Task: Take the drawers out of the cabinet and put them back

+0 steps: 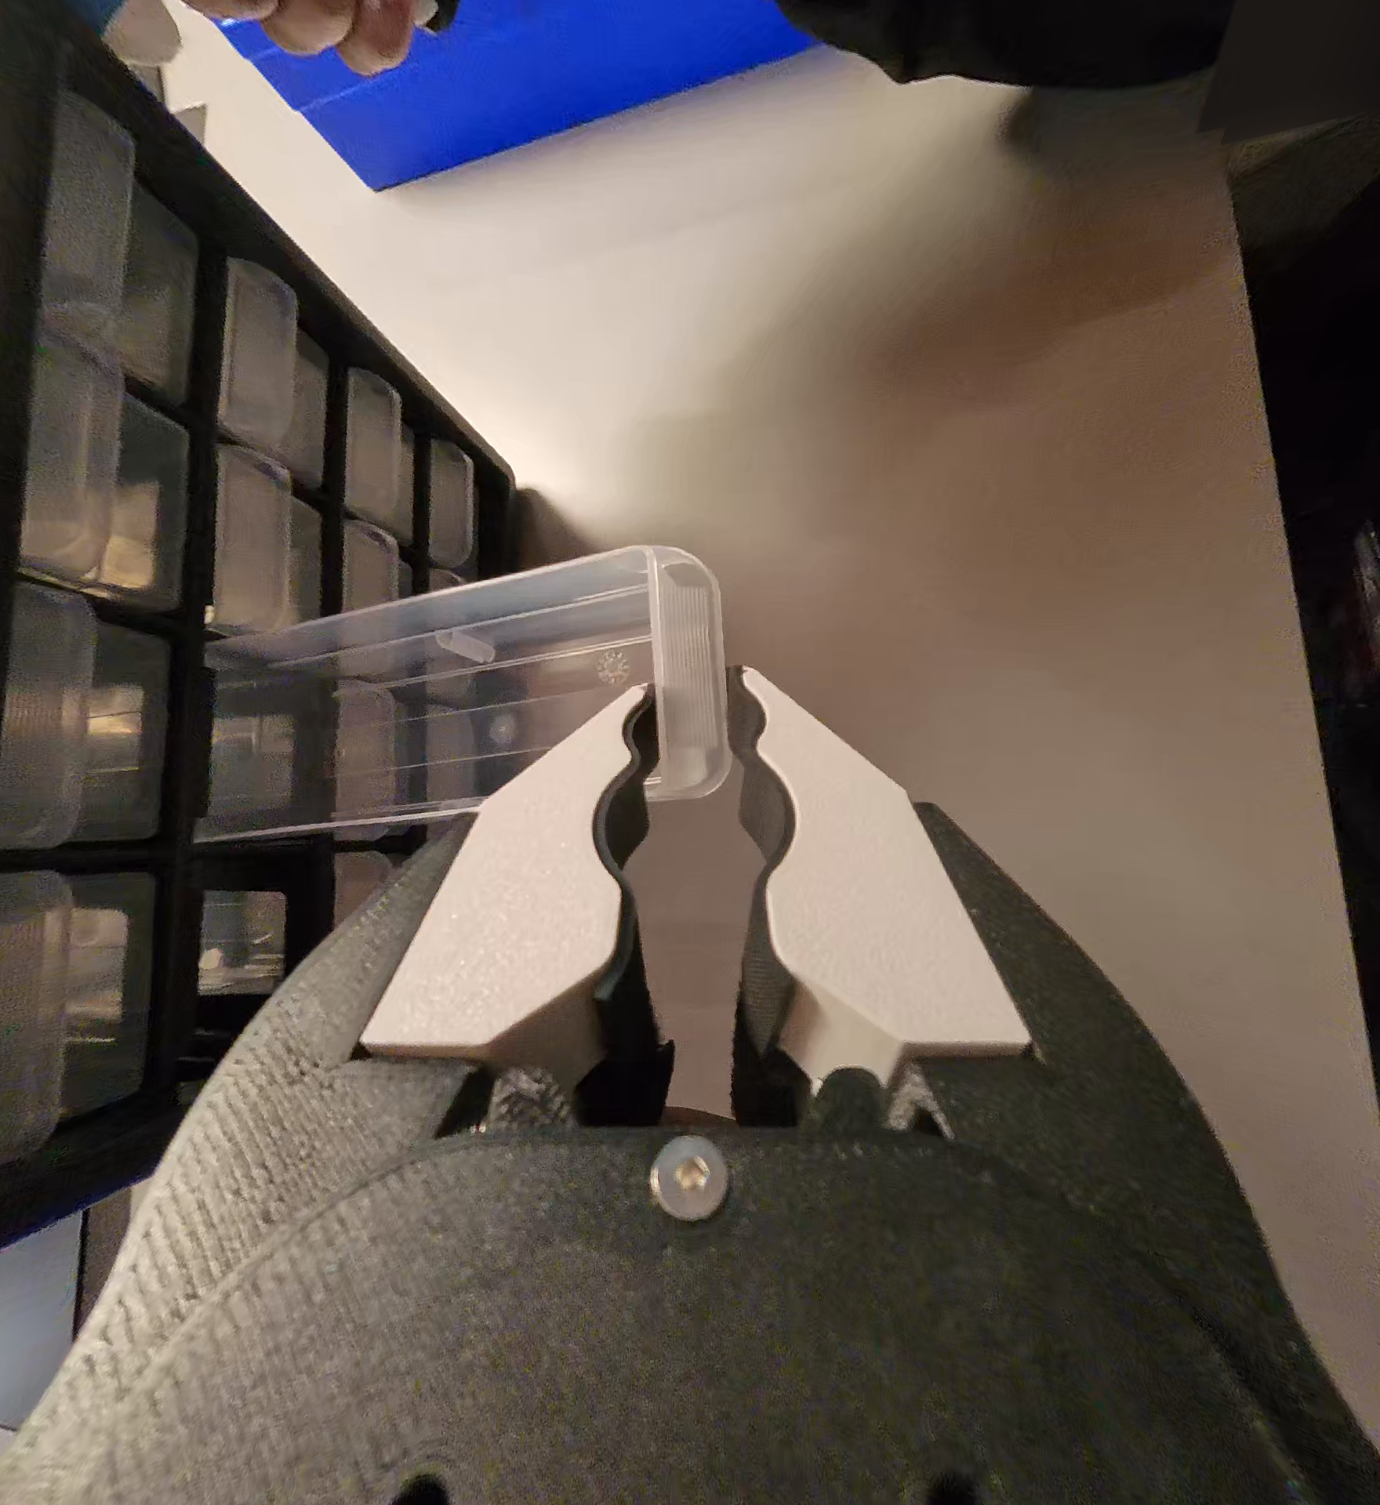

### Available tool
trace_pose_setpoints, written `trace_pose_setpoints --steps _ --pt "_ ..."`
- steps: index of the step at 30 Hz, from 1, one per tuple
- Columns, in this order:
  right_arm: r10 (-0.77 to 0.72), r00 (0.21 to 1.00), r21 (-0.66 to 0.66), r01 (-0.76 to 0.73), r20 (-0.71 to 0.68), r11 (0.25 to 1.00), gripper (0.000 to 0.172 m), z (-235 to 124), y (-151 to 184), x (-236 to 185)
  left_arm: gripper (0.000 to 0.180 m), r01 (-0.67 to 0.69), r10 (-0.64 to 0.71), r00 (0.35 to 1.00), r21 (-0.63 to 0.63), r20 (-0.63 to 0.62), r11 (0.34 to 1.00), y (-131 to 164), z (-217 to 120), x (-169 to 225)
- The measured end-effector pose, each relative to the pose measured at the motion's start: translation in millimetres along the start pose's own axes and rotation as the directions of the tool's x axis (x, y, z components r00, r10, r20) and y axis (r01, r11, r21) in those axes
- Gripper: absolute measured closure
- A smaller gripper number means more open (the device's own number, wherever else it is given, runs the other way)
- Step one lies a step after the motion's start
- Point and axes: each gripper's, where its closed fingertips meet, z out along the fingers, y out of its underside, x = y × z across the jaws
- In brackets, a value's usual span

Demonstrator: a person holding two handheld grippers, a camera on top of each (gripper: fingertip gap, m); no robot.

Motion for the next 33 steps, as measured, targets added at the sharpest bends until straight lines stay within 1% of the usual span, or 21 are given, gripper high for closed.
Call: trace_pose_setpoints --steps 5,8,10,11,13,14,16,18,19,20,21,22,23,24,25,26,28,29,31,32,33 --pt "0.0 1.0 0.001 0.0 0.0 1.0 0.135 0 0 0 0.164 -0.012 0.012 0.998 -0.011 0.062 1.0 6 -2 -20" --pt "-0.002 1.0 0.002 0.002 -0.006 1.0 0.135 0 0 0 0.161 -0.01 0.015 0.98 -0.026 0.199 1.0 12 4 -46" --pt "-0.002 1.0 0.003 0.002 -0.008 1.0 0.135 0 0 0 0.158 0.005 0.014 0.922 -0.048 0.388 0.999 20 7 -74" --pt "-0.002 1.0 0.003 0.002 -0.009 1.0 0.135 0 0 0 0.152 0.01 0.019 0.883 -0.059 0.468 0.998 24 6 -85" --pt "-0.002 1.0 0.004 0.002 -0.011 1.0 0.135 0 0 0 0.144 0.004 0.013 0.831 -0.029 0.557 1.0 27 3 -93" --pt "-0.002 1.0 0.004 0.002 -0.012 1.0 0.135 0 0 0 0.145 -0.006 -0.002 0.821 0.013 0.571 1.0 24 0 -91" --pt "-0.003 1.0 0.006 0.003 -0.013 1.0 0.135 0 0 0 0.154 -0.063 -0.021 0.818 0.126 0.574 0.99 10 -6 -80" --pt "-0.003 1.0 0.005 0.003 -0.01 1.0 0.135 0 0 0 0.175 -0.124 0.005 0.858 0.199 0.513 0.972 -2 -4 -61" --pt "-0.003 1.0 0.005 0.003 -0.008 1.0 0.135 0 0 0 0.173 -0.118 0.015 0.882 0.19 0.471 0.975 -1 2 -56" --pt "-0.003 1.0 0.005 0.003 -0.008 1.0 0.135 0 0 0 0.172 -0.083 0.007 0.886 0.145 0.463 0.986 5 9 -60" --pt "-0.003 1.0 0.006 0.003 -0.009 1.0 0.135 0 0 0 0.172 -0.042 -0.006 0.865 0.086 0.502 0.995 15 12 -73" --pt "-0.004 1.0 0.006 0.004 -0.01 1.0 0.135 0 0 0 0.175 -0.004 -0.016 0.837 0.035 0.546 0.999 24 13 -87" --pt "-0.004 1.0 0.007 0.004 -0.012 1.0 0.135 0 0 0 0.165 0.041 -0.041 0.819 0.012 0.573 0.999 31 13 -100" --pt "-0.005 1.0 0.008 0.005 -0.014 1.0 0.135 0 0 0 0.161 0.091 -0.086 0.812 0.02 0.577 0.996 34 14 -107" --pt "-0.005 1.0 0.009 0.006 -0.016 1.0 0.135 0 0 0 0.159 0.126 -0.136 0.821 0.056 0.554 0.99 34 16 -109" --pt "-0.005 1.0 0.01 0.005 -0.017 1.0 0.135 0 0 0 0.153 0.144 -0.179 0.833 0.107 0.523 0.984 29 15 -105" --pt "-0.006 1.0 0.011 0.006 -0.018 1.0 0.135 0 0 0 0.152 0.159 -0.227 0.842 0.176 0.489 0.971 23 5 -97" --pt "-0.007 1.0 0.01 0.007 -0.018 1.0 0.135 0 0 0 0.152 0.173 -0.247 0.834 0.192 0.493 0.966 26 -4 -94" --pt "-0.007 1.0 0.008 0.007 -0.012 1.0 0.135 0 0 0 0.149 0.227 -0.309 0.799 0.218 0.516 0.949 39 -29 -96" --pt "-0.005 1.0 0.008 0.005 -0.009 1.0 0.135 0 0 0 0.148 0.268 -0.353 0.769 0.233 0.533 0.935 51 -44 -100" --pt "-0.002 1.0 0.009 0.002 -0.006 1.0 0.135 0 0 0 0.147 0.324 -0.409 0.722 0.249 0.559 0.913 66 -63 -107"
